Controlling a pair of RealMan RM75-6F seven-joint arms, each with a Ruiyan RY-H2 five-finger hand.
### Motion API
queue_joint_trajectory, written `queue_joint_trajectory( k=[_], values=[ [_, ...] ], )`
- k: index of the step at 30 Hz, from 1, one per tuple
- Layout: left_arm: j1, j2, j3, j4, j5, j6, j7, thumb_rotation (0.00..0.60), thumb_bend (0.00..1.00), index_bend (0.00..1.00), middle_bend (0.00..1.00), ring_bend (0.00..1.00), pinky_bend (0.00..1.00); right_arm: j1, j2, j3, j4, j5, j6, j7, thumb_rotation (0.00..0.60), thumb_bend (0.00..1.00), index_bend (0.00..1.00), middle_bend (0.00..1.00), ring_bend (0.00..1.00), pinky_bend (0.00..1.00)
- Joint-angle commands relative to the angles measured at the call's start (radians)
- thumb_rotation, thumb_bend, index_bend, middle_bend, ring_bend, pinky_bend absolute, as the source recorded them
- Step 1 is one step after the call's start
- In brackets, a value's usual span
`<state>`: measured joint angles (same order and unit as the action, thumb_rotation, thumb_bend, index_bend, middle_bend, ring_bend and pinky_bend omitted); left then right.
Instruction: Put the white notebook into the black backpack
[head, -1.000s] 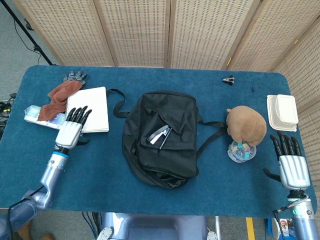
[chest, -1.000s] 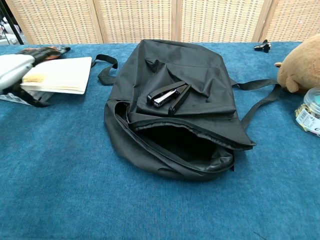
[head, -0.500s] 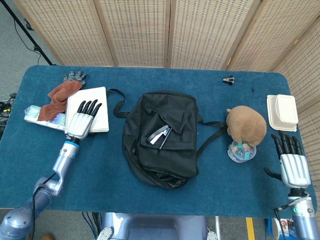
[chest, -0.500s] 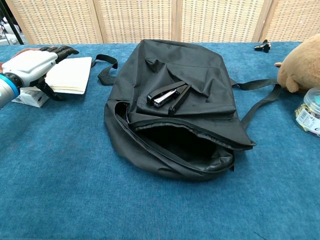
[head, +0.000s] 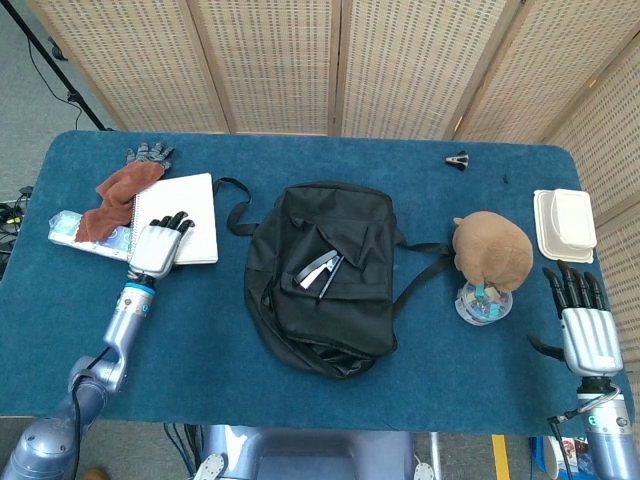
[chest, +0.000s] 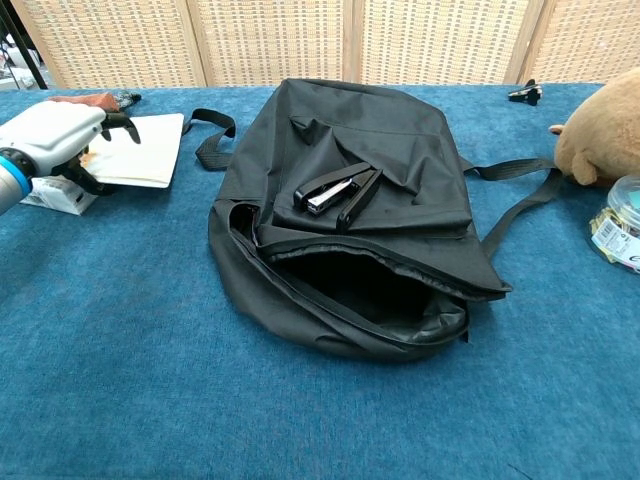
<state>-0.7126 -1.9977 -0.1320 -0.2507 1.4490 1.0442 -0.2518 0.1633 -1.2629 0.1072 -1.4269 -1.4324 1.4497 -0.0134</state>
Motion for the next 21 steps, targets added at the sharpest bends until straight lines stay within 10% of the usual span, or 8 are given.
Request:
queue_joint_trajectory(
  k=[1, 9, 21],
  values=[
    [0.007, -0.001, 0.005, 0.01, 0.001, 0.011, -0.004, 0.6, 0.28, 0.46, 0.39, 0.39, 0.49, 0.0, 0.001, -0.002, -0.002, -0.002, -0.002, -0.002, 0.6, 0.0, 0.0, 0.0, 0.0, 0.0],
    [0.011, 0.015, 0.006, 0.04, 0.004, 0.084, -0.022, 0.6, 0.37, 0.68, 0.57, 0.53, 0.62, 0.026, 0.03, -0.031, -0.052, -0.039, -0.062, -0.023, 0.6, 0.0, 0.0, 0.0, 0.0, 0.0],
    [-0.019, 0.082, -0.002, 0.027, 0.002, 0.152, -0.019, 0.6, 0.42, 0.77, 0.64, 0.6, 0.68, 0.192, 0.184, -0.001, -0.347, -0.085, -0.286, 0.094, 0.6, 0.0, 0.0, 0.0, 0.0, 0.0]
  ],
)
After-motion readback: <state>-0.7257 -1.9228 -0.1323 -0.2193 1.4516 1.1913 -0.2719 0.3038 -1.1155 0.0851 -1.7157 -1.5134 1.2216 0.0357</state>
